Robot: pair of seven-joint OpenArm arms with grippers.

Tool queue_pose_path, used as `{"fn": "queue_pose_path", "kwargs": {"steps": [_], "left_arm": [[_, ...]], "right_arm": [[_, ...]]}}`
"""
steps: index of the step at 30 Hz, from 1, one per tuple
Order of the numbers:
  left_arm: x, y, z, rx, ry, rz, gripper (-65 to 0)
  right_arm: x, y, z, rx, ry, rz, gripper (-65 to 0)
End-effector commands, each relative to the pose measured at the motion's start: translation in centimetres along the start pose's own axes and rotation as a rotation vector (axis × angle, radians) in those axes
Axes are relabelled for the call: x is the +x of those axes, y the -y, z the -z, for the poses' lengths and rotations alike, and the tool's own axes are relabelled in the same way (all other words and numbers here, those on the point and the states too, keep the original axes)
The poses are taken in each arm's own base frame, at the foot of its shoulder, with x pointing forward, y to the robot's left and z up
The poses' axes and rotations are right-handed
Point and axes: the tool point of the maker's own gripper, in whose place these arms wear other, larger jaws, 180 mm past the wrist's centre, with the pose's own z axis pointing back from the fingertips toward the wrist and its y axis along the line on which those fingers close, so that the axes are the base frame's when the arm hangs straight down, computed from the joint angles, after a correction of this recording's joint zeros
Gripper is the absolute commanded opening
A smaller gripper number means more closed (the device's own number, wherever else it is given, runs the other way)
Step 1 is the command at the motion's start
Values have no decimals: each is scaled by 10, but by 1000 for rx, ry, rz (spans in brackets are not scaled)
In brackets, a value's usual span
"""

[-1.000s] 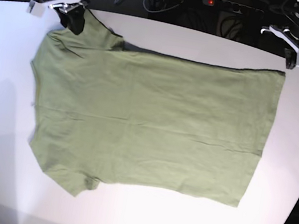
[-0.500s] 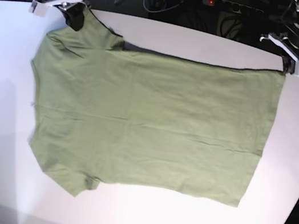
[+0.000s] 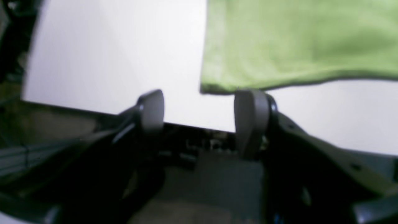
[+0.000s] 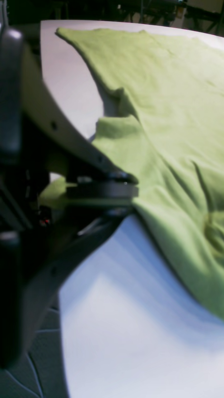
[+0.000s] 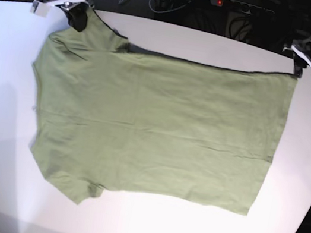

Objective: Fold the T-shirt properly
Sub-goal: 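Lower the left gripper onto the other shoulder corner and grasp it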

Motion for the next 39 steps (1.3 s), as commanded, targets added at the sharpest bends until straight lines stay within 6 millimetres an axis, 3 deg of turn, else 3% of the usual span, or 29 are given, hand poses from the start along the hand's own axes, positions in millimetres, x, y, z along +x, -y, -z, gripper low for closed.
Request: {"fn": "queue_pose_path", "kwargs": {"steps": [1,4,9,24,34,37,39], "left_arm": [[-1,-15,1,42,-9,-15,-305],[-9,-30,12,91,-57,-49,-305],[-16,-32,29,121,-117,-43,-315],[-15,-20,31,103,-114,-58,-314],[15,-12,13,140,-30,-43,-314],[23,-10,18,135,-15,-51,-314],[16,-8,23,124,-36,-59,-314]], "right_arm": [[8,0,-2,2,25,-1,-622],[8,0,-2,2,25,-1,-622],[10,1,-2,3,21,-11,-622],[10,1,-2,3,21,-11,-622],[10,2,-2,3,20,-14,-621],[10,2,-2,3,20,-14,-620],[10,2,-2,3,20,-14,-620]]}}
